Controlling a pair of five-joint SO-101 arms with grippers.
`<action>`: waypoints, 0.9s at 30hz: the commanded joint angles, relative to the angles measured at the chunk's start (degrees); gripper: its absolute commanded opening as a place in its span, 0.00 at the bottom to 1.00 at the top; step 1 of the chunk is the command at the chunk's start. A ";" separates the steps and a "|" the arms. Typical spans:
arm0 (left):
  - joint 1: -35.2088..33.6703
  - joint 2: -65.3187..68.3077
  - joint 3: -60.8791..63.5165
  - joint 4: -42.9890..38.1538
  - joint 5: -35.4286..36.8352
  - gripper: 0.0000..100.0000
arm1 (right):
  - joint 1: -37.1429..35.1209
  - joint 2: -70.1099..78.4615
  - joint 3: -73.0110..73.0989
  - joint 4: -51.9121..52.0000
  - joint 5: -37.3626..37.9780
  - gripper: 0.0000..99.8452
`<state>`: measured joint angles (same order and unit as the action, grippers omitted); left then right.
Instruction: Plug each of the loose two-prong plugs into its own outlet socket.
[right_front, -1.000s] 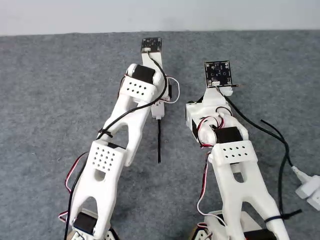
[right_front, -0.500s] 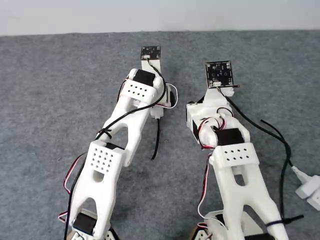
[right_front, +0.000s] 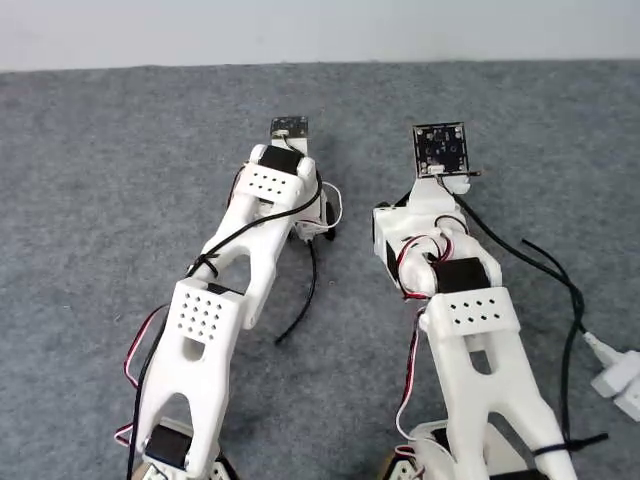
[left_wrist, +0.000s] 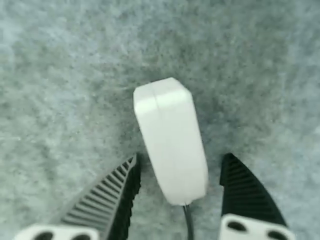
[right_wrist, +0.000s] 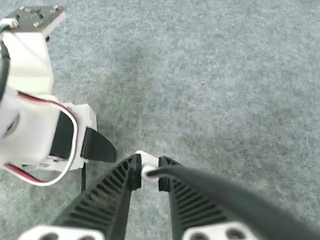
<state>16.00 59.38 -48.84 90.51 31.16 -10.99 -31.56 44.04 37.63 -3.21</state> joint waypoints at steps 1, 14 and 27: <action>-0.62 -0.97 -0.13 1.23 0.35 0.25 | -0.75 -2.15 -4.22 0.31 0.44 0.01; -1.58 -0.70 -13.32 5.80 0.09 0.25 | -0.75 -2.15 -4.22 0.40 0.62 0.01; -3.60 -1.41 -3.21 0.18 0.00 0.01 | -0.75 -2.15 -4.22 0.40 0.62 0.01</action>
<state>12.84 59.47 -51.82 91.82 31.08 -10.99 -31.56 44.04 37.63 -3.21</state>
